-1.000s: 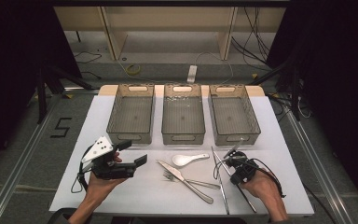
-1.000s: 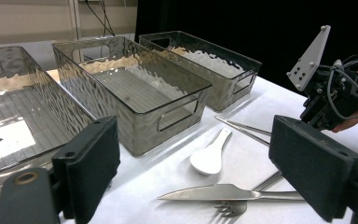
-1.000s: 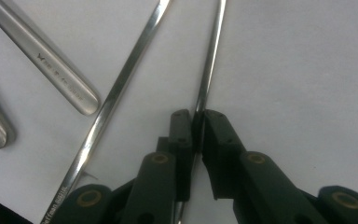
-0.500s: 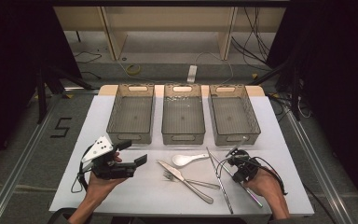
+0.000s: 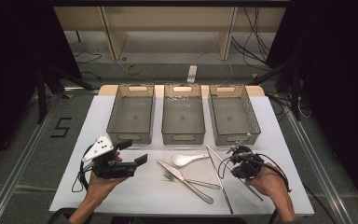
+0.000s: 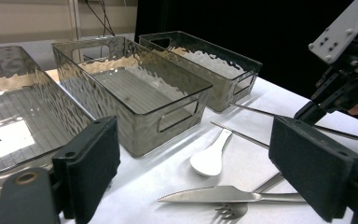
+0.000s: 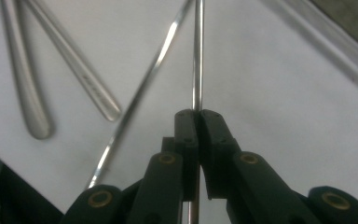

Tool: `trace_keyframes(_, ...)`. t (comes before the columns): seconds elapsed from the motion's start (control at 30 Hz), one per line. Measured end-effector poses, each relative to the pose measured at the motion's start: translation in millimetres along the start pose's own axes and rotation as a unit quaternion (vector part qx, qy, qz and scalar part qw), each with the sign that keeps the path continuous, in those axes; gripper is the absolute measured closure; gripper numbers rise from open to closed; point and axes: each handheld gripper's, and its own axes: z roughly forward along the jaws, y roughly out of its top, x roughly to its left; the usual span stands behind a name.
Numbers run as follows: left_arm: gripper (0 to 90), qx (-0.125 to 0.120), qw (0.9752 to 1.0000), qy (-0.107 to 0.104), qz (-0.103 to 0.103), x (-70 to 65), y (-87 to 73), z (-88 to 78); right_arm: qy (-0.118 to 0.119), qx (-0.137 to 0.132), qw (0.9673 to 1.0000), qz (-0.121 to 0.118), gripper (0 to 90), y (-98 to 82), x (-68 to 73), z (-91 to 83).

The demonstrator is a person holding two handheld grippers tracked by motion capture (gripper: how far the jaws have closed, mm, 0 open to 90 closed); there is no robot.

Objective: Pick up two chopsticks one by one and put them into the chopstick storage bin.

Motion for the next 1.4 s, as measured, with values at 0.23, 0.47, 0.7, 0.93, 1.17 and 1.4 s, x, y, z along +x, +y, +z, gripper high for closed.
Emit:
trace_keyframes(0.23,16.5,0.041,0.9982,-0.041,0.011,-4.9,5.9,15.4,0.01,-0.027,0.9971,-0.071,86.5,16.4,28.1,-12.9)
trace_keyframes(0.47,17.6,0.093,0.9907,-0.074,0.066,-19.7,14.8,39.2,0.016,-0.036,0.9896,-0.138,86.4,28.2,50.6,-17.9)
trace_keyframes(0.7,18.6,0.177,0.968,-0.128,0.124,-34.5,17.6,72.8,0.027,-0.032,0.9817,-0.185,86.4,35.4,68.3,-13.4)
trace_keyframes(0.93,19.6,0.219,0.9504,-0.144,0.167,-42.4,21.8,85.2,0.026,-0.034,0.9734,-0.225,86.4,41.4,80.1,-12.3)
trace_keyframes(1.17,23.4,0.263,0.9293,-0.168,0.197,-53.3,10.3,97.6,0.027,-0.029,0.9662,-0.255,86.4,43.6,90.3,-12.7)
trace_keyframes(1.4,36.7,0.28,0.9159,-0.171,0.231,-59.6,2.3,98.7,0.019,-0.031,0.9631,-0.267,86.4,44.1,100.0,-14.7)
